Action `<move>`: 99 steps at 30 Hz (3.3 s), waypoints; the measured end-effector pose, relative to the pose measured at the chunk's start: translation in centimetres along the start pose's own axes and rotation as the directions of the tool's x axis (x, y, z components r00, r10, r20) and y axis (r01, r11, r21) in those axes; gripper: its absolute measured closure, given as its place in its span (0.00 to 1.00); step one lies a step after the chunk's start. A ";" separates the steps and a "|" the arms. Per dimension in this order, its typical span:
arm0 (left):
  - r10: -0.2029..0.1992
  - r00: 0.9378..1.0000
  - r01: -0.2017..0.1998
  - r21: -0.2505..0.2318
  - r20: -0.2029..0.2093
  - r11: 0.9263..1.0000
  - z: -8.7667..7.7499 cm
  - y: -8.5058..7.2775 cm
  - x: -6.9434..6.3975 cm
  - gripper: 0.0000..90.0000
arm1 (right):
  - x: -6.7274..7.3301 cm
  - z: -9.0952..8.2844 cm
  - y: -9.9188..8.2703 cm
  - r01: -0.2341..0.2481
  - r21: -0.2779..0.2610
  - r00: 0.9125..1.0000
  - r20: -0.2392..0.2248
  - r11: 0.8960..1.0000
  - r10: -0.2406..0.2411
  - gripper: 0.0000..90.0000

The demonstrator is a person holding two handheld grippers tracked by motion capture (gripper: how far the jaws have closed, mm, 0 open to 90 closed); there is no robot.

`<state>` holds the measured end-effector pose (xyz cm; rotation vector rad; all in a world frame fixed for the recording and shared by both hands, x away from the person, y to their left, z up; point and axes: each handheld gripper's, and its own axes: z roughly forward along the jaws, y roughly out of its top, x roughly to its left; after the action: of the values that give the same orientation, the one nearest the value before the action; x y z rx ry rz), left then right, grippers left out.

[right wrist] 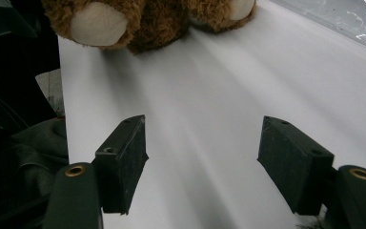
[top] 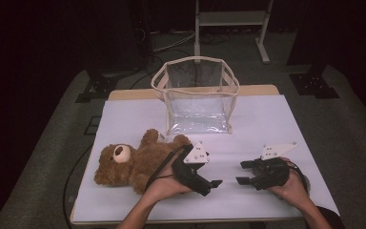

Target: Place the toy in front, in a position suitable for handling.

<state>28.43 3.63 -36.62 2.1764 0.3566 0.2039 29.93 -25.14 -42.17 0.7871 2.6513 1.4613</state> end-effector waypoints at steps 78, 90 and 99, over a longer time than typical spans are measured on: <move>0.083 0.991 -0.082 0.010 -0.103 0.997 -15.7 -4.5 4.5 0.09 | 5.7 9.5 11.8 0.204 0.039 0.944 -0.271 0.978 -0.186 0.34; 0.069 0.988 -0.067 0.020 -0.136 0.998 -17.4 -5.8 5.1 0.10 | 5.9 13.2 11.0 0.191 0.166 0.958 -0.248 0.967 -0.147 0.49; 0.066 0.985 -0.060 0.041 -0.162 0.997 -18.6 -7.6 5.5 0.10 | 6.1 14.0 9.6 0.203 0.208 0.957 -0.248 0.957 -0.149 0.69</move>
<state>27.17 23.83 -31.79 2.2142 0.3860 0.4163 32.07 -7.27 -41.00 0.3903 3.0128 1.2870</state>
